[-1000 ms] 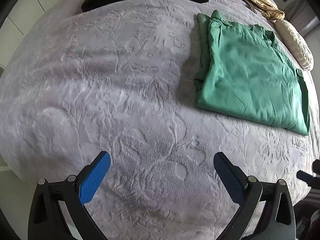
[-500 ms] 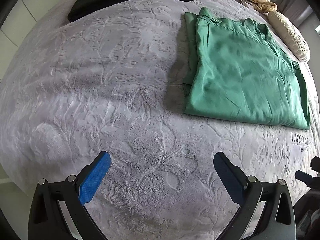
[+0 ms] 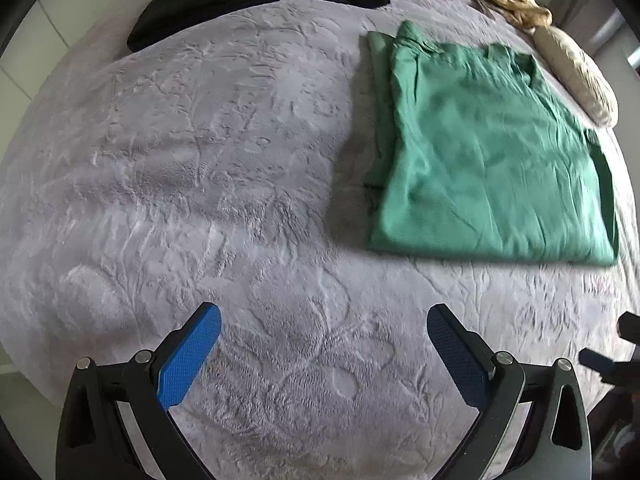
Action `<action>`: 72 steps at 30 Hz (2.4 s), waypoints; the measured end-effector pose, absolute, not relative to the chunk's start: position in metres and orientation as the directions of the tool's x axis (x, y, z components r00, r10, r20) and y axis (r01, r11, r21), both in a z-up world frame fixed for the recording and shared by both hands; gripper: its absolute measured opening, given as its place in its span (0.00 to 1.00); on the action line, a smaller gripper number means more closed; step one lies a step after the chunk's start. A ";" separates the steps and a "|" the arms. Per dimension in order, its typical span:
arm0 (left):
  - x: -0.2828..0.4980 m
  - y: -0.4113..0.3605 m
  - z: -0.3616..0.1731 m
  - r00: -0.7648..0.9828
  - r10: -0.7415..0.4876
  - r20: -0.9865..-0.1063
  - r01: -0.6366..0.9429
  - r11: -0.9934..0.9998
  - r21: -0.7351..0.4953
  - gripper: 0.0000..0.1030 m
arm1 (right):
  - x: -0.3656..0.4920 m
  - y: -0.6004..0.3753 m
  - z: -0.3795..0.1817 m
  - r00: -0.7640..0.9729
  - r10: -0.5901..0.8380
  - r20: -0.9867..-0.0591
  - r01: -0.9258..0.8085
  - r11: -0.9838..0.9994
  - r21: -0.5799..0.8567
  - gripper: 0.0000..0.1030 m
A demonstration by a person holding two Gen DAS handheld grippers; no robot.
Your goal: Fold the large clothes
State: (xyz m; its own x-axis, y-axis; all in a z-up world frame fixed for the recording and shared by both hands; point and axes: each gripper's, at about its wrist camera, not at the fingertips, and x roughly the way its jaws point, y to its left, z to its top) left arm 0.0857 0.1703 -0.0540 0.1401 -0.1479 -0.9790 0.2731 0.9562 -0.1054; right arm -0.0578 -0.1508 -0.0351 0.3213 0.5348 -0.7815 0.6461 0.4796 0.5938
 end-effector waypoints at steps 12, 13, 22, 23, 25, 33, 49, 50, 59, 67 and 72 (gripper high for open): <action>0.118 0.172 -0.068 0.139 -0.250 -0.958 0.258 0.943 -0.209 1.00 | -0.004 -0.142 -0.074 0.422 0.605 -0.675 0.605 0.367 0.707 1.00; 0.121 0.172 -0.069 0.139 -0.274 -0.952 0.253 0.939 -0.234 1.00 | 0.001 -0.140 -0.079 0.436 0.614 -0.657 0.597 0.349 0.722 1.00; 0.150 0.161 -0.089 0.104 -0.471 -0.876 0.234 0.868 -0.439 1.00 | 0.032 -0.126 -0.127 0.573 0.651 -0.497 0.531 0.167 0.831 1.00; 0.153 0.157 -0.092 0.103 -0.487 -0.867 0.239 0.858 -0.454 1.00 | 0.035 -0.125 -0.130 0.585 0.648 -0.488 0.521 0.160 0.838 1.00; 0.157 0.154 -0.094 0.100 -0.521 -0.847 0.239 0.839 -0.488 1.00 | 0.037 -0.123 -0.134 0.600 0.644 -0.475 0.509 0.150 0.847 1.00; 0.184 0.145 -0.106 0.064 -0.668 -0.741 0.186 0.738 -0.649 1.00 | 0.040 -0.119 -0.132 0.609 0.659 -0.441 0.478 0.139 0.867 1.00; 0.237 0.080 -0.114 -0.126 -0.823 -0.554 0.151 0.536 -0.830 1.00 | 0.057 -0.143 -0.064 0.600 0.660 -0.452 0.303 0.335 0.892 0.09; 0.239 0.072 -0.116 -0.138 -0.814 -0.564 0.154 0.545 -0.824 1.00 | 0.056 -0.141 -0.065 0.578 0.663 -0.476 0.307 0.364 0.879 0.09; 0.226 0.031 -0.134 -0.089 -0.522 -0.849 0.334 0.787 -0.519 0.53 | 0.025 -0.134 -0.084 0.287 0.718 -0.634 0.322 0.551 0.770 0.13; 0.221 0.042 -0.103 0.022 -0.564 -0.826 0.342 0.780 -0.524 0.12 | 0.006 -0.228 -0.027 0.440 0.405 -0.802 0.331 0.757 0.563 0.13; 0.209 0.022 -0.063 0.092 -0.610 -0.787 0.364 0.756 -0.544 0.12 | 0.033 -0.235 -0.076 0.350 0.352 -0.868 0.363 0.803 0.472 0.12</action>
